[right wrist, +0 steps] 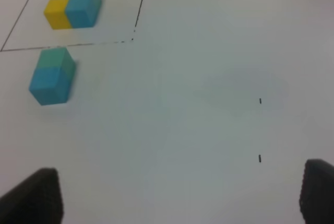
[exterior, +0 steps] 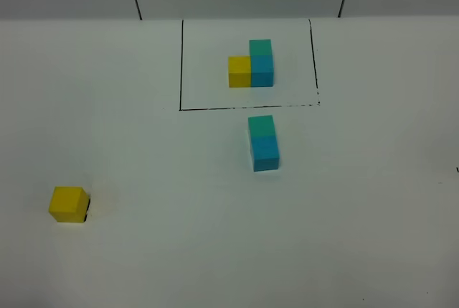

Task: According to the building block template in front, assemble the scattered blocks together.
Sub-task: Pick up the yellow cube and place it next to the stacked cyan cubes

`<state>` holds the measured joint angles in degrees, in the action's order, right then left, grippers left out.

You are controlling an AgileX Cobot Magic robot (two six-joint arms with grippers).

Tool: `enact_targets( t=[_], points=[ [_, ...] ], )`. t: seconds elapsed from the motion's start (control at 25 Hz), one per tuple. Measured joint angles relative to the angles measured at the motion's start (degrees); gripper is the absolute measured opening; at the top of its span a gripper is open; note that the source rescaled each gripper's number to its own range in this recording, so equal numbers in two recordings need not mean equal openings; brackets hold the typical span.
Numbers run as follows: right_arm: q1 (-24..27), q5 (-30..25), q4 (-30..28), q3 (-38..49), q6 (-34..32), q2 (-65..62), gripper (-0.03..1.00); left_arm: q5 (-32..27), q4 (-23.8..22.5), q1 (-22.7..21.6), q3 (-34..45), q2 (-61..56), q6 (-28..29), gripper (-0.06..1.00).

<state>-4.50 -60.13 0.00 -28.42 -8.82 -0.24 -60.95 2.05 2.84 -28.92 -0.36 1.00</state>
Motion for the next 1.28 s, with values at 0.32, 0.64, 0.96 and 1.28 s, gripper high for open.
enact_targets(
  t=[0.32,0.64,0.96,1.28],
  points=[
    [0.63,0.0,1.73,0.0,1.01,0.0,0.83,0.0,0.0,0.0,0.0,0.11,0.05,0.84],
    [0.63,0.0,2.29,0.0,1.22,0.0,0.79,0.0,0.0,0.0,0.0,0.11,0.11,0.84],
    [0.63,0.0,2.66,0.0,1.22,0.0,0.75,0.0,0.0,0.0,0.0,0.11,0.11,0.84],
    [0.68,0.04,2.96,0.0,1.45,0.0,0.74,0.0,0.0,0.0,0.0,0.11,0.11,0.84]
  ],
)
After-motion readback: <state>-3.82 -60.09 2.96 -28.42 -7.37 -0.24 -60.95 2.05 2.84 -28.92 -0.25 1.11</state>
